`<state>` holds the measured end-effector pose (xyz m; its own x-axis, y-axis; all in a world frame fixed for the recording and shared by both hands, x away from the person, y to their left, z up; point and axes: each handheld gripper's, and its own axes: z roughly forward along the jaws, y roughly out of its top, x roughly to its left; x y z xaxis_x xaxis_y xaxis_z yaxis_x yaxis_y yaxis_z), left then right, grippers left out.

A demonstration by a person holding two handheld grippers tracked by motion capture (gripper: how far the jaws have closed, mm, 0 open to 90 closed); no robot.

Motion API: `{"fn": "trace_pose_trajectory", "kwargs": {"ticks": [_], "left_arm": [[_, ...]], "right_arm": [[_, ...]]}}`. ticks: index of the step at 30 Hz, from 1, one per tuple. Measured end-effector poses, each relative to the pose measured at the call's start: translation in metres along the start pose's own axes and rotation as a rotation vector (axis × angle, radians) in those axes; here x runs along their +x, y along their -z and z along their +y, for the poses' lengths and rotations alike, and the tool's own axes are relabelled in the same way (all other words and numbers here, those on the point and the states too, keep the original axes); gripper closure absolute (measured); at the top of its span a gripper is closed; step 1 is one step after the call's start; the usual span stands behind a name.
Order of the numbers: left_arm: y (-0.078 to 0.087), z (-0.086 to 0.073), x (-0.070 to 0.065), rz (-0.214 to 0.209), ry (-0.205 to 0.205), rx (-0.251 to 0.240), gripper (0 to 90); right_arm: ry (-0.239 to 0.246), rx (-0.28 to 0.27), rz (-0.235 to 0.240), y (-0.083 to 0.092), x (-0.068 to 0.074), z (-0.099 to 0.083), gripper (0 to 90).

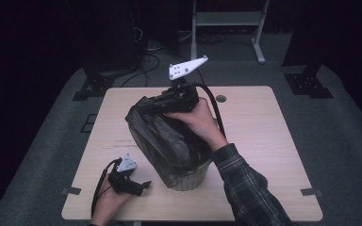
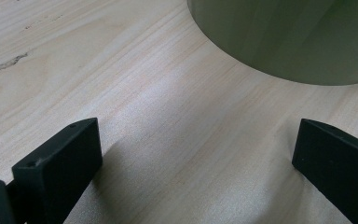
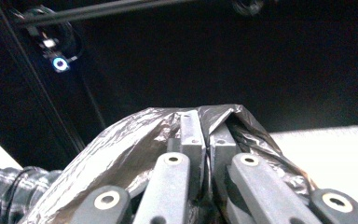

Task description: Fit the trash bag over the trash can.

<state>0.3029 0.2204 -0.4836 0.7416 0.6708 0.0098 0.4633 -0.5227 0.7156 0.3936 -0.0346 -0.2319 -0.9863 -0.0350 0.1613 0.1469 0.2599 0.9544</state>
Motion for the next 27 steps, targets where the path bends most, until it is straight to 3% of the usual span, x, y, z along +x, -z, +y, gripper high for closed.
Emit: {"fn": "trace_pose_trajectory", "kwargs": {"ticks": [11, 21, 27], "left_arm": [[0.0, 0.0, 0.0, 0.001, -0.001, 0.0, 0.0], [0.0, 0.0, 0.0, 0.001, -0.001, 0.0, 0.0], [0.0, 0.0, 0.0, 0.001, -0.001, 0.0, 0.0]], "right_arm": [[-0.01, 0.11, -0.075, 0.038, 0.016, -0.033, 87.2], [-0.025, 0.194, -0.164, 0.057, 0.018, -0.067, 84.3], [-0.048, 0.234, -0.227, 0.065, 0.017, -0.079, 59.7]]}}
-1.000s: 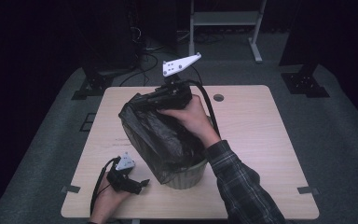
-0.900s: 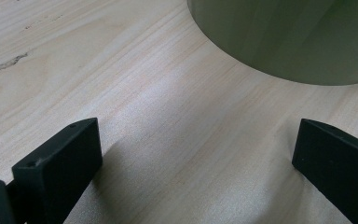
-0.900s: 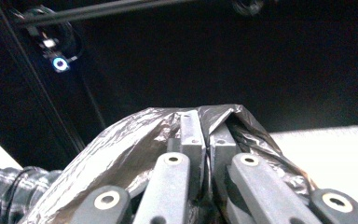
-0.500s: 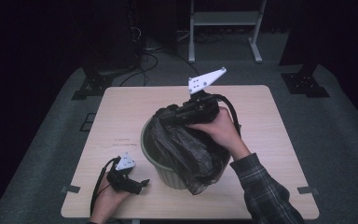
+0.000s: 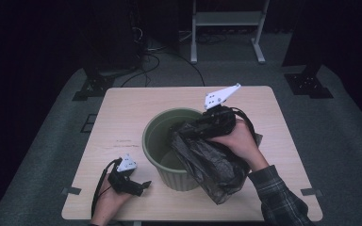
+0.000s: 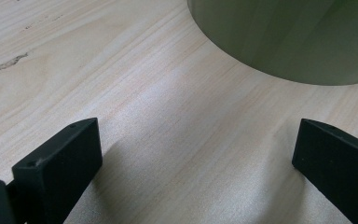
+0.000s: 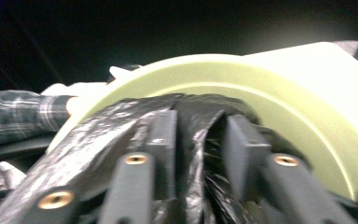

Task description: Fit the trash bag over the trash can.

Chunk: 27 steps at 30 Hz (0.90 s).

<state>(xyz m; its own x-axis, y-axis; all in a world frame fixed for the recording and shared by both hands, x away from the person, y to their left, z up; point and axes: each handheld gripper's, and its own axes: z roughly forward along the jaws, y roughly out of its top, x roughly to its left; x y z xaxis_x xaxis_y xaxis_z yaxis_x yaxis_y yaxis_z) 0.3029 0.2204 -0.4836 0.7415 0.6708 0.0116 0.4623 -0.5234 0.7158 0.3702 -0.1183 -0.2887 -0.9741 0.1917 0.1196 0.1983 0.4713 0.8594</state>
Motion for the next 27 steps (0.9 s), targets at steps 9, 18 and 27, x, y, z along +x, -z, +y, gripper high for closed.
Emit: {"fn": "trace_pose_trajectory", "kwargs": {"ticks": [9, 18, 27], "left_arm": [[0.0, 0.0, 0.0, 0.0, 0.0, 0.0, 0.0], [0.0, 0.0, 0.0, 0.003, 0.003, 0.001, 0.0], [0.0, 0.0, 0.0, 0.004, 0.004, 0.001, 0.0]], "right_arm": [[-0.021, -0.065, -0.094, 0.037, 0.003, -0.016, 43.5], [-0.015, -0.112, -0.152, 0.074, 0.022, -0.043, 41.8], [-0.065, -0.1, -0.163, 0.075, 0.025, -0.073, 54.7]]}}
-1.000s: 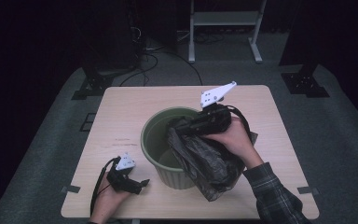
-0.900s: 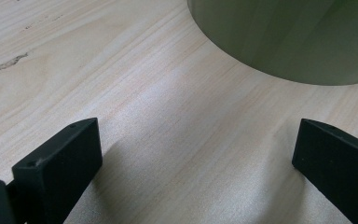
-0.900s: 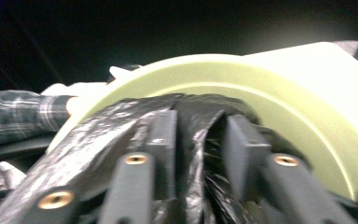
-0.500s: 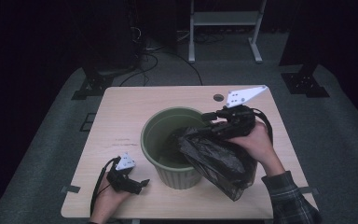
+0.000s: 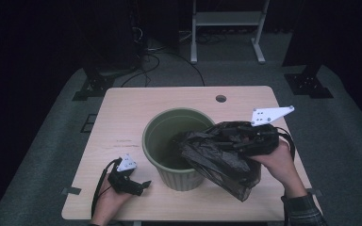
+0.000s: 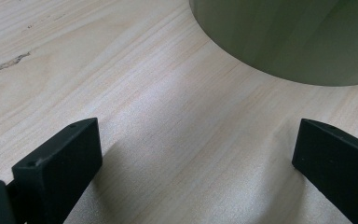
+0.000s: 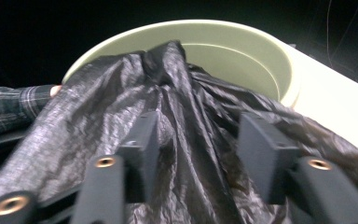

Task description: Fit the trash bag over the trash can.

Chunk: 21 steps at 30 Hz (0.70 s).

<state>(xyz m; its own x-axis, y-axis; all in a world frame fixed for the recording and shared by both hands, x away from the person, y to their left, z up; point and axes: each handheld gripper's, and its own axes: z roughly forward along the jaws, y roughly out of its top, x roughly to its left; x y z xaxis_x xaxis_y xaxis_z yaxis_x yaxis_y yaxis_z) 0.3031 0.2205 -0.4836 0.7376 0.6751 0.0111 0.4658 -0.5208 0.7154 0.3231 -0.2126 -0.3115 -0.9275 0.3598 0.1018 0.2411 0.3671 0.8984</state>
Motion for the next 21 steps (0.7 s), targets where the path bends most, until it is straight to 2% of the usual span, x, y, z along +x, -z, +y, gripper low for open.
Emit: {"fn": "trace_pose_trajectory", "kwargs": {"ticks": [1, 4, 5, 10, 14, 17, 21], "left_arm": [[0.0, 0.0, 0.0, 0.0, 0.0, 0.0, 0.0], [0.0, 0.0, 0.0, 0.0, 0.0, 0.002, 0.0], [0.0, 0.0, 0.0, 0.0, 0.0, 0.002, 0.0], [0.0, 0.0, 0.0, -0.001, 0.002, 0.0, 0.0], [0.005, 0.0, 0.002, -0.026, 0.007, -0.005, 0.0], [0.011, 0.002, 0.003, -0.03, -0.007, -0.028, 0.0], [0.022, 0.008, 0.003, -0.064, -0.014, -0.075, 0.0]], "right_arm": [[-0.012, -0.005, 0.017, -0.001, -0.002, -0.003, 65.4], [-0.026, -0.014, 0.021, -0.001, -0.007, -0.005, 87.9], [-0.026, -0.024, 0.022, 0.0, -0.008, -0.004, 90.0], [-0.038, -0.038, 0.008, -0.005, -0.015, 0.001, 90.0], [-0.039, -0.042, 0.001, -0.014, -0.023, 0.006, 90.0], [-0.039, -0.047, -0.003, -0.02, -0.029, 0.01, 90.0], [-0.038, -0.049, -0.001, -0.025, -0.035, 0.011, 90.0]]}}
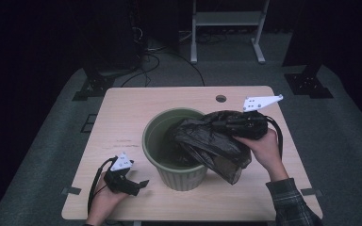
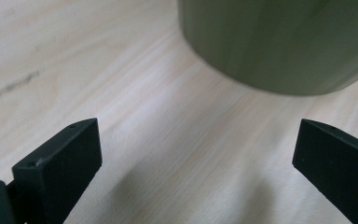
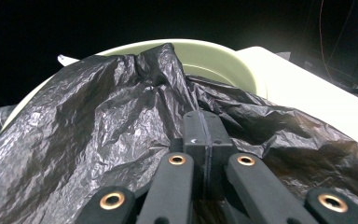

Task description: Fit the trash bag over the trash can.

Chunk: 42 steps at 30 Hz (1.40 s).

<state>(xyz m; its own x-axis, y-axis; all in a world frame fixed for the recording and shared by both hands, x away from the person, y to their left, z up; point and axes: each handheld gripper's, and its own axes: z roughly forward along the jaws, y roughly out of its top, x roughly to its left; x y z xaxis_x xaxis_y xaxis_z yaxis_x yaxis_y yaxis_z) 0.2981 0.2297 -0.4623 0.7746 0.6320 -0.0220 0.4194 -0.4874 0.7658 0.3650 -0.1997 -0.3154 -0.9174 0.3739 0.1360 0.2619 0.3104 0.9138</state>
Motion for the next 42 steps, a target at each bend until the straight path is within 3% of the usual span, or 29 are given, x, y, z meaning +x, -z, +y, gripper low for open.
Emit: {"fn": "trace_pose_trajectory", "kwargs": {"ticks": [3, 14, 24, 28, 35, 42], "left_arm": [[0.006, 0.005, 0.0, -0.023, -0.004, -0.031, 0.0], [0.036, 0.032, -0.002, -0.168, -0.064, -0.144, 0.0], [0.066, 0.06, -0.008, -0.253, -0.132, -0.18, 0.0], [0.077, 0.073, -0.01, -0.274, -0.151, -0.204, 0.0], [0.09, 0.093, -0.009, -0.273, -0.179, -0.234, 0.0], [0.091, 0.116, -0.011, -0.282, -0.207, -0.254, 0.0]], "right_arm": [[0.0, 0.001, 0.008, -0.001, -0.002, 0.001, 90.0], [0.004, 0.005, 0.006, 0.0, -0.001, 0.005, 90.0], [0.001, 0.017, 0.014, -0.002, -0.002, 0.005, 90.0], [0.002, 0.019, 0.02, -0.003, -0.002, 0.006, 90.0], [0.01, 0.024, 0.029, -0.007, -0.001, 0.007, 90.0], [0.021, 0.024, 0.044, -0.018, 0.002, 0.011, 90.0]]}}
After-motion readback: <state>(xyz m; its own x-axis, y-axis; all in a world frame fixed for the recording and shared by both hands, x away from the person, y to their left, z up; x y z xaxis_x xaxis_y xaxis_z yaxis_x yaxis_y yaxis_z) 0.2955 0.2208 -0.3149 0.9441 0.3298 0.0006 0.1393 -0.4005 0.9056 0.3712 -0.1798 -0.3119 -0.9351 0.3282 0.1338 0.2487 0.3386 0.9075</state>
